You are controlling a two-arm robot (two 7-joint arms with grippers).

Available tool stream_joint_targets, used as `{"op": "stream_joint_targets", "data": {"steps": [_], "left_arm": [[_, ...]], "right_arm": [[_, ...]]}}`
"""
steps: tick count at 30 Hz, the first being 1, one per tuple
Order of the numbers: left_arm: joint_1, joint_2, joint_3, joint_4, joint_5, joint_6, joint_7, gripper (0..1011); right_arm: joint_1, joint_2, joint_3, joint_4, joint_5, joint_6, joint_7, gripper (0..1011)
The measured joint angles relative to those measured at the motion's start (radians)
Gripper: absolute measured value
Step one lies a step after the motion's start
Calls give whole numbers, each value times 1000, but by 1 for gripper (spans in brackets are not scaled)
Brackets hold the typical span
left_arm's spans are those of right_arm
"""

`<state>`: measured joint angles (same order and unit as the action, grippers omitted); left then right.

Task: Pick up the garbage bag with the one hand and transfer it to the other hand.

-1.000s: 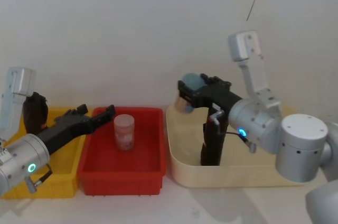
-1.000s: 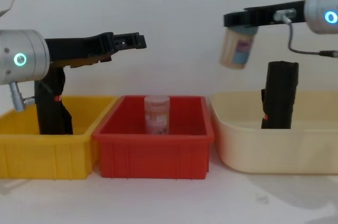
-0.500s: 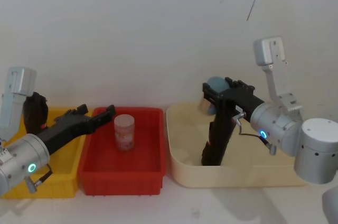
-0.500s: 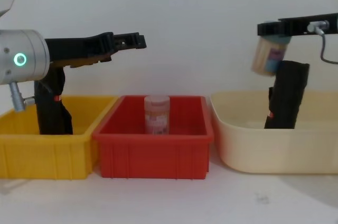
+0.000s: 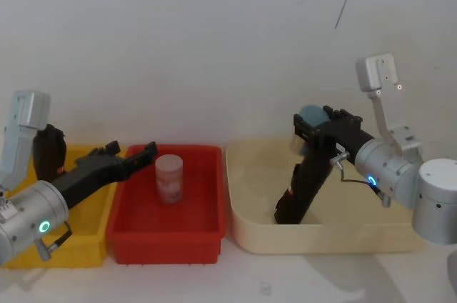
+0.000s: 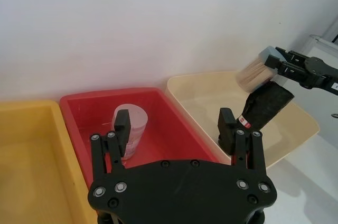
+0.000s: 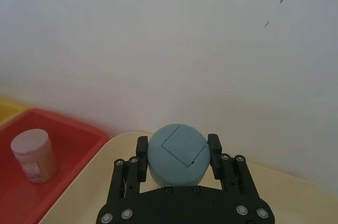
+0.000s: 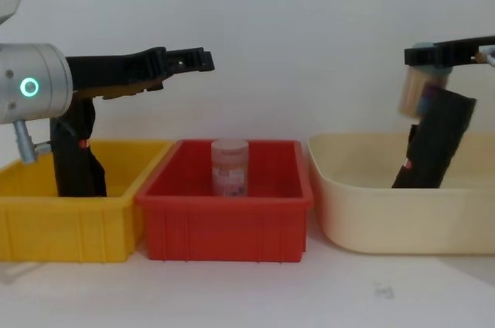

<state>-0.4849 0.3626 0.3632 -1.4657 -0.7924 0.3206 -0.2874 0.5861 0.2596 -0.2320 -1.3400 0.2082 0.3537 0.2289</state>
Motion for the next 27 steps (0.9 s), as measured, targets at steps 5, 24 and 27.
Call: {"op": "stream_joint_targets", "data": {"steps": [5,24,27], "left_arm": [[0,0,0,0,0,0,0,1002],[-2,0,1,2,0,-1,-2,1001],[-9,0,6,14,-1,-5,-14,1001]], "right_arm": [[4,2,0,8,-6,-10,10,664],[-38,-4,-23,-75,45,-53,115,1001],[-56,-6,-29,-107,59,-56,131,1001]]}}
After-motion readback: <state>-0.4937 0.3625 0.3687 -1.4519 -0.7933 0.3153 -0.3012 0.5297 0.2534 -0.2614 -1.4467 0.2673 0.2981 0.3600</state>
